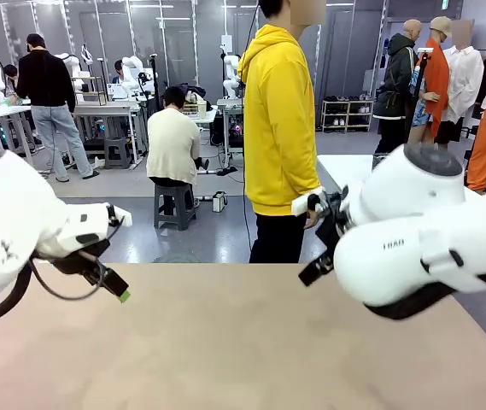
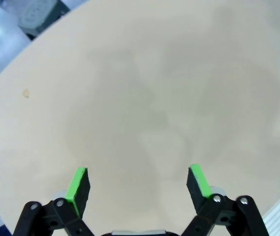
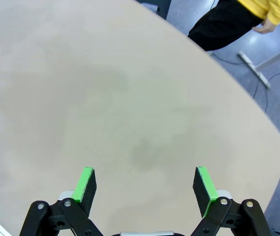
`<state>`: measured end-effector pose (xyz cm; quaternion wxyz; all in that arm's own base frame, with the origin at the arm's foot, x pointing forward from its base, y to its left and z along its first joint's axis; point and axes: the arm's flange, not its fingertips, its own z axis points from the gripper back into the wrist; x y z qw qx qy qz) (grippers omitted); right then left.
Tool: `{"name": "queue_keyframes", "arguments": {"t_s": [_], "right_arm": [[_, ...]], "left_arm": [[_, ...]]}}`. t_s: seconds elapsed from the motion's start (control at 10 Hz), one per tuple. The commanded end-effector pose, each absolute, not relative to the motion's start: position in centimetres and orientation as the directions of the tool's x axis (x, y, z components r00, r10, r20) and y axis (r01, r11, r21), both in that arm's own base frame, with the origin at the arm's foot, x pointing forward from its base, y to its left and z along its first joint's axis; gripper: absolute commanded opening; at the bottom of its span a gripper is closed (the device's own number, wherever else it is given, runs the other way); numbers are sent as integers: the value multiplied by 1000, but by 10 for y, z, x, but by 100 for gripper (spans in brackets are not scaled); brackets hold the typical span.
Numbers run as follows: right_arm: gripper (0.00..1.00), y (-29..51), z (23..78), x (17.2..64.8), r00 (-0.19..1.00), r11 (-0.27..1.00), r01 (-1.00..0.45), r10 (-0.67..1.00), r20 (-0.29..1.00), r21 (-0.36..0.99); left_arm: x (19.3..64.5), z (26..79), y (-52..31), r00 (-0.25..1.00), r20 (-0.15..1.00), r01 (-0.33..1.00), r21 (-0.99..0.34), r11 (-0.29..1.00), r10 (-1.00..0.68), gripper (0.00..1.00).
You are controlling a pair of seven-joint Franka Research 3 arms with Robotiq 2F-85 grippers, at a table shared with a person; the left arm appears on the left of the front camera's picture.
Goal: Fold the towels and place them in the basket.
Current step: When a person lays out a Towel with hook on the table, fold it in half twice.
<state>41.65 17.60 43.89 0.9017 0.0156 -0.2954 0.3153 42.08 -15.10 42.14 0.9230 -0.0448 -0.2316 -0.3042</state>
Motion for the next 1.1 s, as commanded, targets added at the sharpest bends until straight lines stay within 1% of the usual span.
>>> {"name": "queue_keyframes", "arguments": {"t_s": [0.0, 0.1, 0.2, 0.3, 0.5, 0.6, 0.7, 0.8, 0.9, 1.0], "right_arm": [[100, 173, 459, 423, 638, 803, -580, 550, 539, -133], [100, 170, 469, 424, 654, 798, -597, 541, 529, -79], [100, 160, 486, 428, 676, 803, -595, 515, 527, -23], [100, 142, 502, 434, 720, 808, -584, 473, 508, 74], [100, 77, 538, 447, 833, 778, -510, 341, 436, 366], [100, 39, 544, 452, 876, 740, -457, 279, 394, 493], [100, -8, 546, 454, 916, 682, -387, 205, 346, 620], [100, -50, 546, 450, 932, 633, -342, 133, 337, 695], [100, -90, 546, 441, 937, 576, -325, 89, 337, 750], [100, -128, 547, 431, 942, 540, -293, 21, 335, 789]], "left_arm": [[428, 448, -135, 710, 437, 612, 4, 791, -552, 100], [427, 457, -131, 717, 430, 626, -52, 778, -549, 100], [427, 475, -122, 728, 423, 646, -155, 748, -541, 100], [428, 497, -105, 736, 448, 649, -254, 717, -508, 100], [424, 544, -42, 778, 457, 624, -480, 616, -432, 100], [418, 559, -4, 821, 454, 568, -591, 573, -345, 100], [406, 571, 39, 846, 470, 530, -691, 493, -250, 100], [396, 575, 75, 871, 459, 483, -739, 470, -174, 100], [384, 575, 108, 882, 455, 454, -754, 474, -121, 100], [370, 573, 140, 883, 467, 435, -779, 451, -45, 100]]}}
